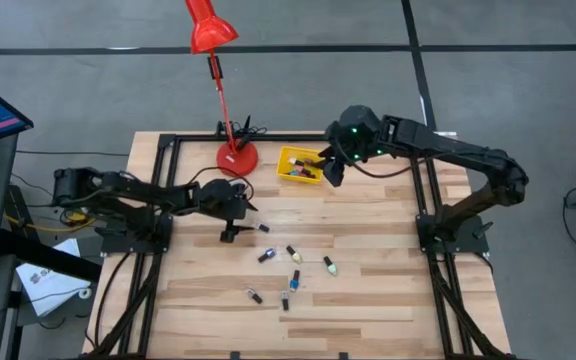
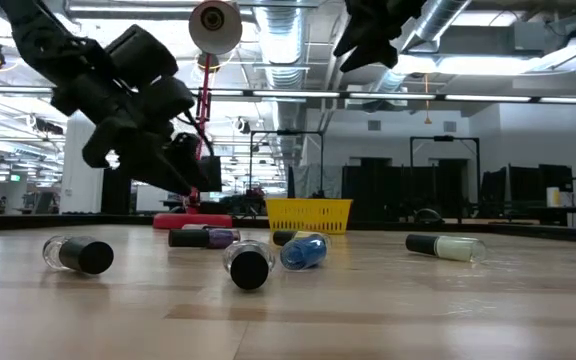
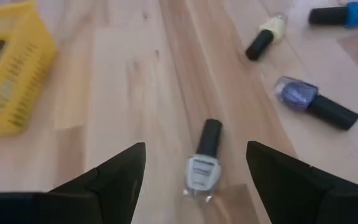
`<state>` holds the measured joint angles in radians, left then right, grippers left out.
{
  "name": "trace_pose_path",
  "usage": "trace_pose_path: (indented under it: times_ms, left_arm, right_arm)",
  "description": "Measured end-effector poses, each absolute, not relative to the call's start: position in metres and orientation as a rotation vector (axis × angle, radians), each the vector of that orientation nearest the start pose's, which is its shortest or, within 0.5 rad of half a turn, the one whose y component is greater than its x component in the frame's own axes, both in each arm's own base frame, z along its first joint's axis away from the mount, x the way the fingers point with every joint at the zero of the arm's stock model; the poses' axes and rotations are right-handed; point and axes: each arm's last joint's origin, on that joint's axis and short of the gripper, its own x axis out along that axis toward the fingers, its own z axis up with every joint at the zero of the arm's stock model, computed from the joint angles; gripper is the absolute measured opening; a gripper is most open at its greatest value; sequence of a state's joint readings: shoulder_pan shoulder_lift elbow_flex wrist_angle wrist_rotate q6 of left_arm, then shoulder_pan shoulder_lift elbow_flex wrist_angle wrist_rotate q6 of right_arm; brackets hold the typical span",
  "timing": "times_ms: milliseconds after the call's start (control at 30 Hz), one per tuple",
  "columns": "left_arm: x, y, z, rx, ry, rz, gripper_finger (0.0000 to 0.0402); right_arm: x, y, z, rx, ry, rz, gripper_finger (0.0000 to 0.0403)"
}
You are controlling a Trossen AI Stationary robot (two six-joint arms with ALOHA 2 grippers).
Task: Pick & Place Nail Polish
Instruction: Put the top white nail polish bottle into the yellow bin
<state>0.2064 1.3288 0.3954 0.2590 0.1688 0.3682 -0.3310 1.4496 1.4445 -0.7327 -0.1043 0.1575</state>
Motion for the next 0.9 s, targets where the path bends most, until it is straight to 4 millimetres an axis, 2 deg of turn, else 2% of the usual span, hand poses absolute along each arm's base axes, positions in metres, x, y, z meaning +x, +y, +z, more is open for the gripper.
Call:
trace_pose_path:
  times_ms: [300,567,667,900]
  left_arm:
    - [0.227,0.042,0.109,0.193,0.77,-0.128,0.0273]
    - [0.232,0.043,0.099,0.192,0.766,-0.131,0.0267]
    - [0.233,0.043,0.096,0.182,0.768,-0.145,0.0243]
    - [0.233,0.043,0.095,0.17,0.77,-0.165,0.0158]
  right_arm:
    - [0.295,-0.089,0.356,0.329,0.714,-0.257,0.0173]
    - [0.297,-0.083,0.357,0.337,0.714,-0.245,0.0172]
    - [0.297,-0.082,0.356,0.336,0.715,-0.243,0.0172]
    - [0.297,-0.082,0.356,0.351,0.713,-0.248,0.0172]
